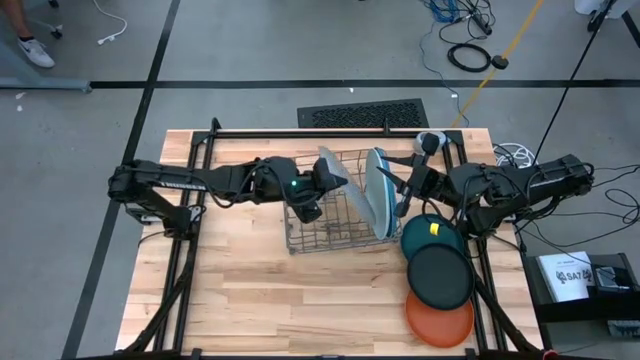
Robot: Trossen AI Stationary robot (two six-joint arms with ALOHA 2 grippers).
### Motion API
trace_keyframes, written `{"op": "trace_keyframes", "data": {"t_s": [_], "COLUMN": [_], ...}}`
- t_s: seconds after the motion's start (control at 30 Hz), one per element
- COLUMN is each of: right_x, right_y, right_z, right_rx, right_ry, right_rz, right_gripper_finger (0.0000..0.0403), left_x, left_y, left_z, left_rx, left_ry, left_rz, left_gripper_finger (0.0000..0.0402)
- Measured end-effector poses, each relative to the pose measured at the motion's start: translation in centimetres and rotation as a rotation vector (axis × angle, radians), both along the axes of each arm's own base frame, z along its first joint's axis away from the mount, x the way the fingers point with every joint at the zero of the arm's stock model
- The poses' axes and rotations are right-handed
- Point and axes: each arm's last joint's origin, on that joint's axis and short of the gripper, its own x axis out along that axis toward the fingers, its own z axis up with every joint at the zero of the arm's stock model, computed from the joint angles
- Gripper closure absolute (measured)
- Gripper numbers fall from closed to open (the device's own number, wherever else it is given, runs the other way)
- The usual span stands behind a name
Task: Sort dishes
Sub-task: Put the gray plate into the dish rack
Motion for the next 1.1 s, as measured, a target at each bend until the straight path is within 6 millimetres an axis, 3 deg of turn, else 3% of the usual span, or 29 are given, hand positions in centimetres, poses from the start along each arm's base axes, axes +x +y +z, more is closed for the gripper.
{"op": "trace_keyframes", "data": {"t_s": [0.37, 0.63, 1.1], "right_x": [-0.1, -0.1, -0.2], "right_y": [0.0, 0.0, 0.0], "right_z": [-0.4, -0.9, -1.1], "right_rx": [0.091, 0.198, 0.233], "right_ry": [-0.01, -0.026, -0.024], "right_rz": [-0.013, -0.029, -0.039], "right_gripper_finger": [0.0305, 0.0305, 0.0305], "left_x": [-0.1, 0.1, 3.2], "left_y": [-0.4, 0.9, 3.2], "left_z": [0.1, -0.3, -4.5], "left_rx": [0.036, 0.003, -0.036], "left_ry": [0.01, 0.023, 0.12], "left_rz": [-0.168, -0.23, -0.234], "left_gripper_finger": [0.0401, 0.0401, 0.0401]}}
